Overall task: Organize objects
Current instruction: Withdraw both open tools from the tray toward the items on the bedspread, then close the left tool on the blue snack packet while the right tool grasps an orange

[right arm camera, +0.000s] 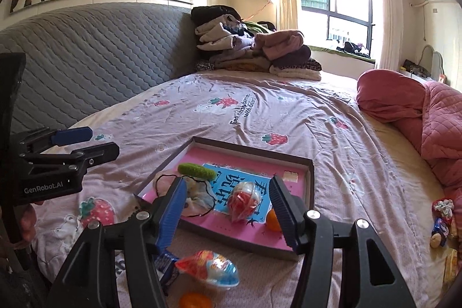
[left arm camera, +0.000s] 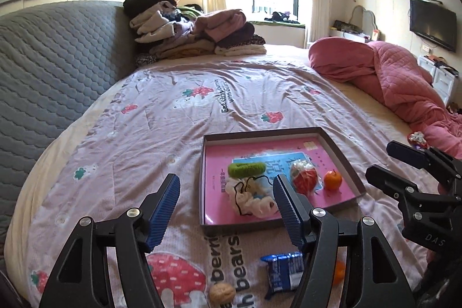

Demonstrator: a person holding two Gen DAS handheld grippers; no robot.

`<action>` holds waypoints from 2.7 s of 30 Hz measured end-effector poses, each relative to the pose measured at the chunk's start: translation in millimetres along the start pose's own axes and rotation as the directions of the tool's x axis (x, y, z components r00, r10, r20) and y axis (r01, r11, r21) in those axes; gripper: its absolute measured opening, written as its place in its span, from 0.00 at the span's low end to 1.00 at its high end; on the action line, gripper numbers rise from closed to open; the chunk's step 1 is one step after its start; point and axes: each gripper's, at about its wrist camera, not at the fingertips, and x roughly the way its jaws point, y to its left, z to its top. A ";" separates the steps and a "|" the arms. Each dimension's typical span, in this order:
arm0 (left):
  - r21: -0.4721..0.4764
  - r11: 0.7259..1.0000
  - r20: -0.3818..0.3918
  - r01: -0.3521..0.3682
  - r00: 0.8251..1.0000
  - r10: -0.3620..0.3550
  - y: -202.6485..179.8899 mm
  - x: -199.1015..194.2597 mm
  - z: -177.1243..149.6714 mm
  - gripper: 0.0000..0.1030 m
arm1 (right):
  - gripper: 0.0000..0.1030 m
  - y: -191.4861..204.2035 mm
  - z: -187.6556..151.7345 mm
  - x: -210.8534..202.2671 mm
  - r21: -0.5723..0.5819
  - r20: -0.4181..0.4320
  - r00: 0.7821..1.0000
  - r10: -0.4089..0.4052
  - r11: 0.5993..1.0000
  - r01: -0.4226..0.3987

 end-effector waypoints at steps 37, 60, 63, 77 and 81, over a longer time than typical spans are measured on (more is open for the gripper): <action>0.018 0.999 0.012 0.029 1.000 -0.029 10.4 -51.4 -64.8 0.66 | 0.60 25.6 -38.6 -50.0 0.030 0.005 1.000 0.002 1.000 -0.002; 0.078 0.995 -0.056 0.061 0.997 -0.057 -12.4 -43.3 -91.5 0.66 | 0.60 29.5 -61.1 -50.9 0.022 -0.055 0.998 -0.014 1.000 0.015; 0.088 0.994 -0.065 0.061 0.996 -0.056 -16.4 -41.8 -94.8 0.66 | 0.60 28.6 -65.0 -50.2 0.025 -0.063 0.998 -0.014 1.000 0.016; 0.098 0.994 -0.129 0.055 0.991 -0.043 -18.6 -24.9 -116.6 0.66 | 0.60 37.7 -87.5 -36.9 0.006 -0.127 0.992 -0.017 1.000 0.018; 0.097 0.993 -0.145 0.069 0.988 -0.054 -21.6 -19.6 -120.1 0.66 | 0.60 40.4 -93.2 -33.9 -0.005 -0.144 0.989 -0.018 1.000 0.017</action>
